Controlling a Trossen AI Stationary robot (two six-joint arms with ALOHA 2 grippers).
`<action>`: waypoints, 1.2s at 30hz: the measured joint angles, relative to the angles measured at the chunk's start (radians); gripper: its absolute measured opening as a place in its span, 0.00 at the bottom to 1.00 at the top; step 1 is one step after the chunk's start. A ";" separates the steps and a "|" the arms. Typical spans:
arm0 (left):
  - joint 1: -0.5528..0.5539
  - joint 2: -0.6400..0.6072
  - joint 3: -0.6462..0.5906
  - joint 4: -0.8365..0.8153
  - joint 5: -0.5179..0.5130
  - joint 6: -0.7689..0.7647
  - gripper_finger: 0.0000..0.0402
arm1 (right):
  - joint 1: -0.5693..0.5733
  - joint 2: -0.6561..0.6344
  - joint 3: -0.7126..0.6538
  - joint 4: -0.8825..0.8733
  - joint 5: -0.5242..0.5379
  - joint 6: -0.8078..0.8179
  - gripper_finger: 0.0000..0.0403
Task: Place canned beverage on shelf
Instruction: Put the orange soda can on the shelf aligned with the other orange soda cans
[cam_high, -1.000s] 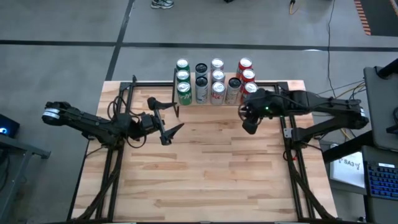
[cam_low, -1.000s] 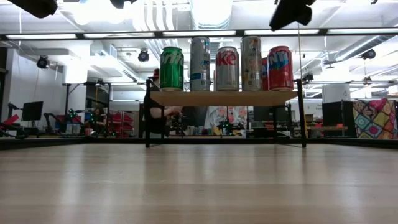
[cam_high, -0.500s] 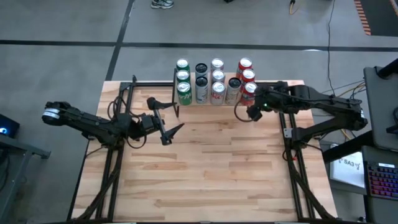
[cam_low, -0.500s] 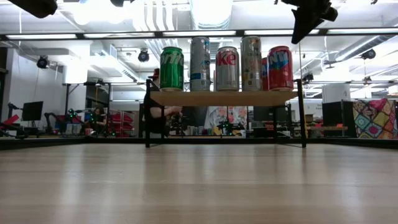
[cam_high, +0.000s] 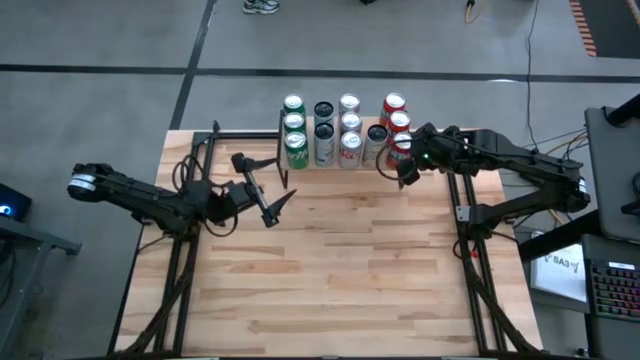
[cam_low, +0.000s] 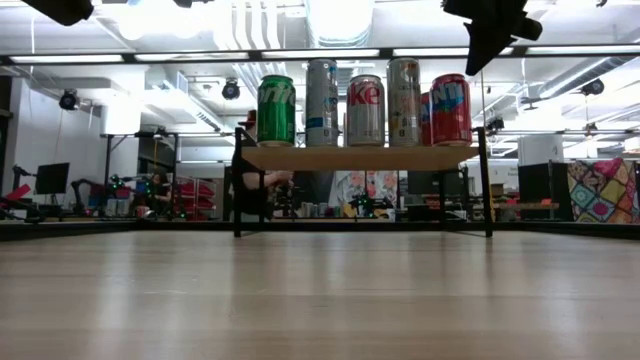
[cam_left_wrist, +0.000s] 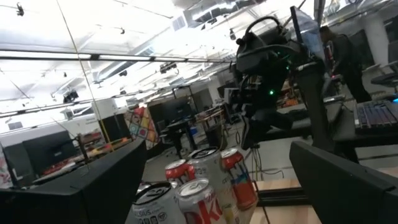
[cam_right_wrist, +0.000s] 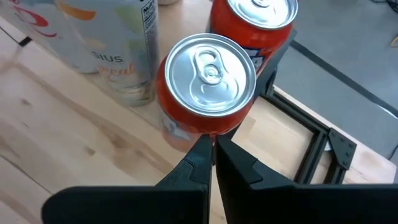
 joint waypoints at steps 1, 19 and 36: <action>0.000 0.000 0.000 -0.001 0.000 0.001 0.95 | -0.001 0.000 0.000 0.000 0.000 0.002 0.02; -0.001 0.000 0.004 -0.008 0.000 0.007 0.95 | -0.016 0.034 0.000 0.024 0.009 0.034 0.02; -0.001 0.000 0.005 -0.014 0.001 -0.005 0.95 | -0.016 0.034 0.008 0.011 0.053 0.032 0.02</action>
